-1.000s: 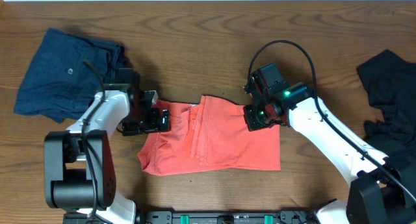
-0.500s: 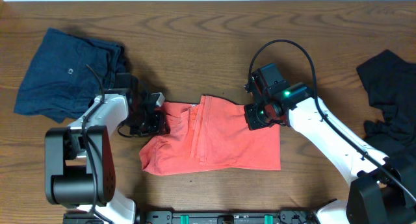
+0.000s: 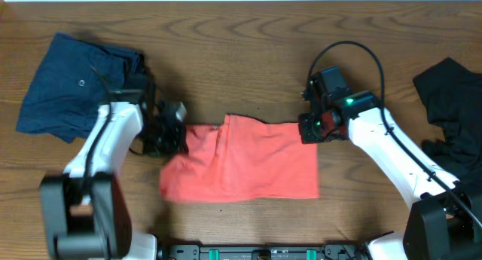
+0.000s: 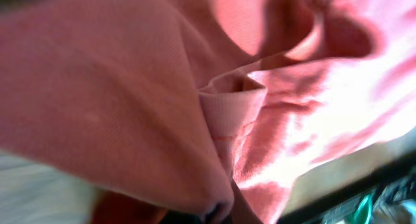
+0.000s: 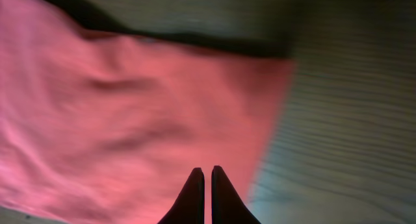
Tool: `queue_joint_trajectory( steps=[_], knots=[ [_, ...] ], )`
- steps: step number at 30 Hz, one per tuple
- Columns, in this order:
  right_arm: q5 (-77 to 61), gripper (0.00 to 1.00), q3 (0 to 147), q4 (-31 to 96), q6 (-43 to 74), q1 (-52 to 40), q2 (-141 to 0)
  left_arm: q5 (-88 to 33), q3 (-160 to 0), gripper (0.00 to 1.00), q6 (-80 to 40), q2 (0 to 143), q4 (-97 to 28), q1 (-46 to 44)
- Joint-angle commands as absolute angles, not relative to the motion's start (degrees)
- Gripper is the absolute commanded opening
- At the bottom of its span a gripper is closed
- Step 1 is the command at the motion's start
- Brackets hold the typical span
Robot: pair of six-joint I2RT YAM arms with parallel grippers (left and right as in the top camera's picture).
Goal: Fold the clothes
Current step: 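Grasp the left end with the left gripper and fold it rightward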
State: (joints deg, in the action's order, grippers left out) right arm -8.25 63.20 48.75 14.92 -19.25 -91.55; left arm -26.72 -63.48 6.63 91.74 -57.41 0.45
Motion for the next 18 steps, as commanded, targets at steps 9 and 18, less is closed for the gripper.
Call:
queue_joint_trajectory(
  steps=[9, 18],
  knots=[
    [-7.51, 0.04, 63.44, 49.12, 15.62, -12.71, -90.96, -21.28, -66.35, 0.06, -11.79, 85.36, -50.92, -15.94],
    [-7.51, 0.04, 63.44, 49.28, 15.59, -11.31, -90.96, -11.92, -65.06, 0.06, -28.8, 92.31, -43.62, -35.24]
  ],
)
